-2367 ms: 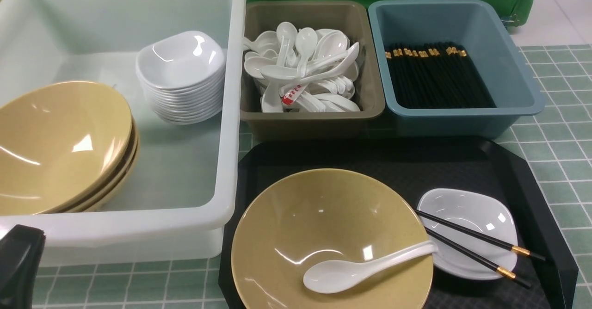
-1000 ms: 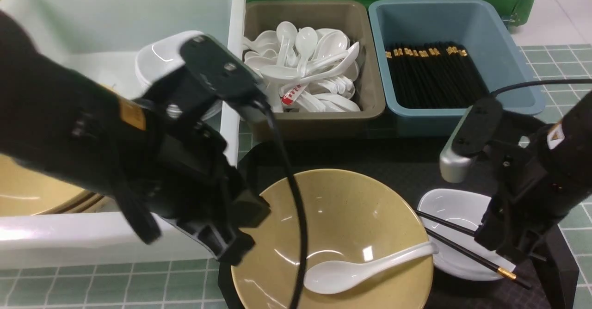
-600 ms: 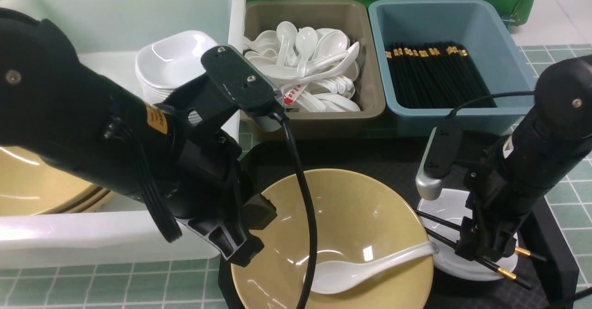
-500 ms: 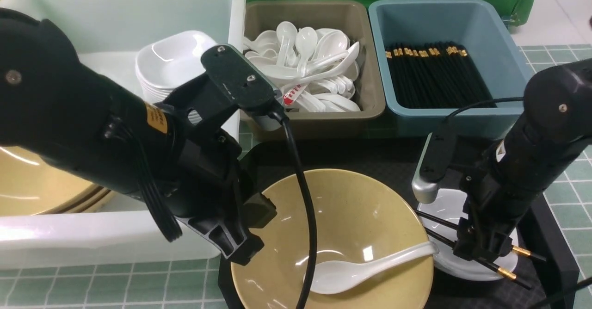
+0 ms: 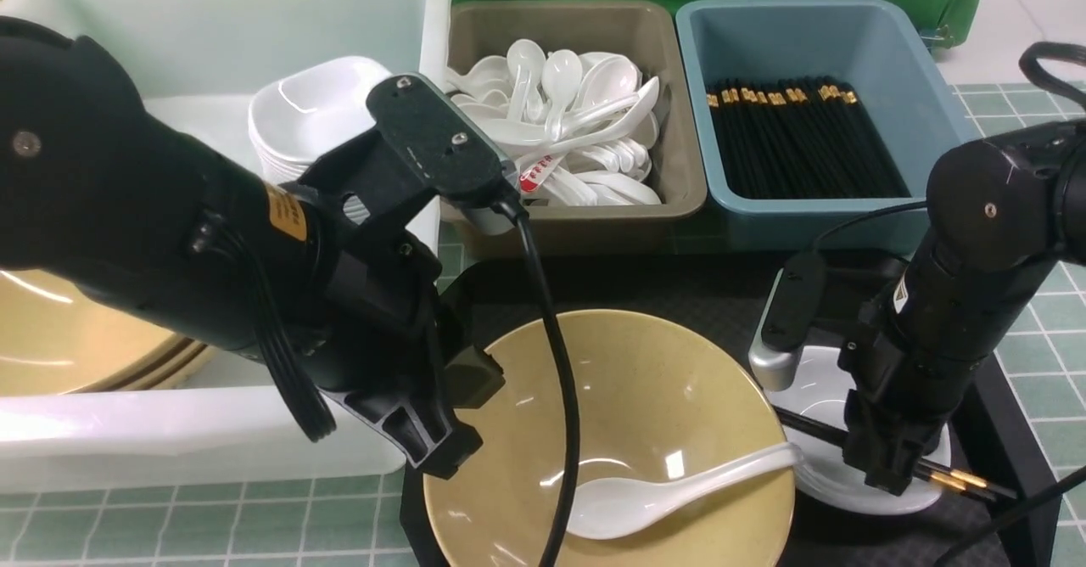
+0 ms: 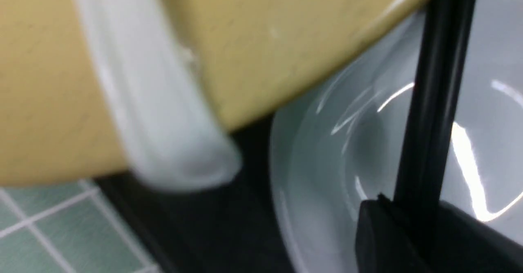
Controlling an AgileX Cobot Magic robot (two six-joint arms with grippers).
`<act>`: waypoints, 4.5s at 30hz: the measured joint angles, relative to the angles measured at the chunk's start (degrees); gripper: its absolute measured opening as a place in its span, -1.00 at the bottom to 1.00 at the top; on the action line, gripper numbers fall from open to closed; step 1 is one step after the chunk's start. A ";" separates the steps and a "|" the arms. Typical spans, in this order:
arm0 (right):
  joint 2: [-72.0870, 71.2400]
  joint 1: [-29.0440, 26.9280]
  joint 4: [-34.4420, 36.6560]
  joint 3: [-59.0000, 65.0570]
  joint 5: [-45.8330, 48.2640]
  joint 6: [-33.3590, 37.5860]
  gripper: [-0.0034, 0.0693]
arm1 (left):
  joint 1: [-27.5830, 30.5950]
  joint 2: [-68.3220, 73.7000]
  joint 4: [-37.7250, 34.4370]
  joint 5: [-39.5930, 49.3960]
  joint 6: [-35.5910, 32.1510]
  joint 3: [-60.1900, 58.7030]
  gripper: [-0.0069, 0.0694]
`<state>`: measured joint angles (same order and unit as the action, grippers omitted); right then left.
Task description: On blue table put chopsticks spoon bowls plates into blue grey white boxes.
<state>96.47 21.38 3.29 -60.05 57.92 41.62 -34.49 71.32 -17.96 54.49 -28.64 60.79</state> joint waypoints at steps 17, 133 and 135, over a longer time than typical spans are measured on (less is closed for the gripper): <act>-9.30 -5.81 -11.31 -12.60 7.05 -22.77 -0.46 | 0.00 6.59 -4.43 -15.69 0.47 0.23 -0.85; 18.63 5.50 -10.22 -57.73 -4.59 -28.51 0.19 | 11.28 14.33 -5.89 1.92 -2.75 11.91 -0.67; 17.73 5.50 -10.22 -58.18 -0.22 -27.24 0.01 | 10.17 16.78 -3.98 3.61 -1.91 14.50 -0.57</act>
<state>114.20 26.88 -6.94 -118.23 57.70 14.39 -24.32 88.10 -21.94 58.10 -30.55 75.29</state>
